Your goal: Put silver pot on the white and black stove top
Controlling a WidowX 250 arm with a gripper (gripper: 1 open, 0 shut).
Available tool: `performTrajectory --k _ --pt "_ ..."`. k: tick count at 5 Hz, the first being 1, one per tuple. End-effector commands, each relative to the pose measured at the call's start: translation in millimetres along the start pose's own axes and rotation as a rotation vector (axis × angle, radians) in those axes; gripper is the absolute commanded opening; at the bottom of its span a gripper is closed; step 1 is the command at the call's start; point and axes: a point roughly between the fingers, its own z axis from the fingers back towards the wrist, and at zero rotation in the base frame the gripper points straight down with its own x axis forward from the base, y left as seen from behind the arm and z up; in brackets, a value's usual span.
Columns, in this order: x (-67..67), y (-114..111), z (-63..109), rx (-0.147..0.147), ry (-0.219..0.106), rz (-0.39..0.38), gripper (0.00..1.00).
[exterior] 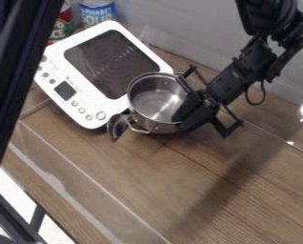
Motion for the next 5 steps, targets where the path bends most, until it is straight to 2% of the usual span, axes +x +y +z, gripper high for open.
performTrajectory --k 1,5 --pt "-13.9 16.9 16.3 -0.001 -0.055 0.034 0.0" --pt "-19.8 24.8 15.3 -0.001 -0.044 0.038 0.0"
